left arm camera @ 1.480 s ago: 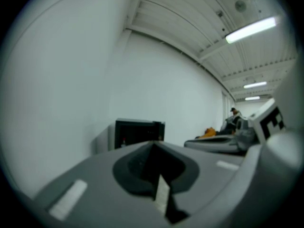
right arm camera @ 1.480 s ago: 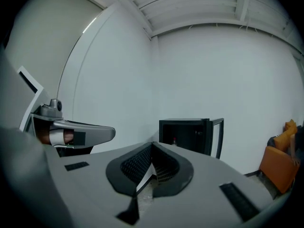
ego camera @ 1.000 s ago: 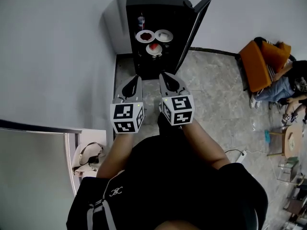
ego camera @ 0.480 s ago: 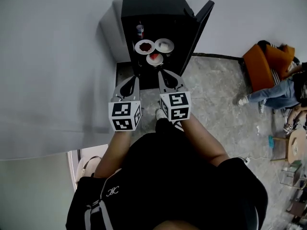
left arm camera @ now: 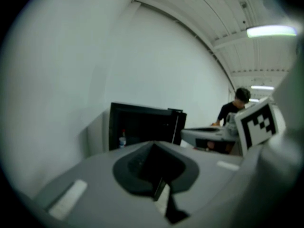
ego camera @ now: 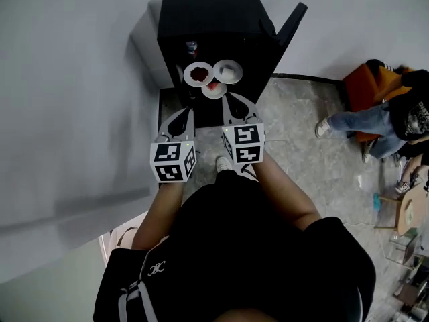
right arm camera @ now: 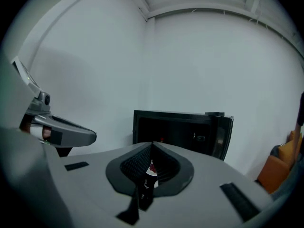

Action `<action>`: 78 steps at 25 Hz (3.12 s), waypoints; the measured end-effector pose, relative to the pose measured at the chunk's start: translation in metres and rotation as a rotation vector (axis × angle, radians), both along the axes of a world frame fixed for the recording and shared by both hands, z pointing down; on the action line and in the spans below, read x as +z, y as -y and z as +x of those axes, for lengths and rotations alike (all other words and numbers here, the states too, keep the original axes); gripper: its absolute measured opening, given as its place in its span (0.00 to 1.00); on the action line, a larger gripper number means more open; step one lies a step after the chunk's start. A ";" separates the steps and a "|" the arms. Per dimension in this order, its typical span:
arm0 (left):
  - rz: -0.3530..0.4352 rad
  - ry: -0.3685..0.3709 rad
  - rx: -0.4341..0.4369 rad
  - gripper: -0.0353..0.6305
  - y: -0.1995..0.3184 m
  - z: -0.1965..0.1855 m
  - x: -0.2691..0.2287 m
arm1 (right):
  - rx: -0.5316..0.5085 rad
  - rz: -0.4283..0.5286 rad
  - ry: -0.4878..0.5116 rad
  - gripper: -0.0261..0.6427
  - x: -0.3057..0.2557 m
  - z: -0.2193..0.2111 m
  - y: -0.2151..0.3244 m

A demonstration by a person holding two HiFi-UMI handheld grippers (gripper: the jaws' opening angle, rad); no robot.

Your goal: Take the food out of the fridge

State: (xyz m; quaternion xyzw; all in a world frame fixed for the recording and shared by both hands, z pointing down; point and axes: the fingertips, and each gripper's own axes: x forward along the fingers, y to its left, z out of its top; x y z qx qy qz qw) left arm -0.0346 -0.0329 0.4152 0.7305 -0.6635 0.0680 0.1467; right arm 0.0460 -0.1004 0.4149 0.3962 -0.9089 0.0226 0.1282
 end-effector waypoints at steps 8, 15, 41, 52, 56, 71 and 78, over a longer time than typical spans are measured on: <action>-0.063 -0.024 -0.003 0.05 0.049 -0.002 0.026 | -0.059 -0.039 -0.225 0.04 0.080 -0.006 0.072; -0.118 -0.049 -0.104 0.05 0.082 -0.026 0.051 | -0.172 0.107 -0.571 0.06 0.171 -0.022 0.130; -0.277 -0.124 -0.322 0.05 0.038 -0.073 0.103 | -0.289 0.254 -1.357 0.14 0.352 -0.030 0.241; -0.271 -0.114 -0.262 0.05 0.043 -0.069 0.099 | -0.288 0.338 -1.423 0.10 0.342 -0.015 0.211; -0.265 -0.111 -0.214 0.05 0.045 -0.067 0.096 | -0.253 0.422 -1.417 0.06 0.327 -0.013 0.203; -0.205 -0.083 -0.013 0.05 0.055 -0.077 0.082 | -0.114 0.496 -1.312 0.05 0.260 -0.018 0.181; -0.157 -0.088 0.063 0.05 0.063 -0.077 0.069 | -0.144 0.556 -1.290 0.05 0.220 -0.025 0.148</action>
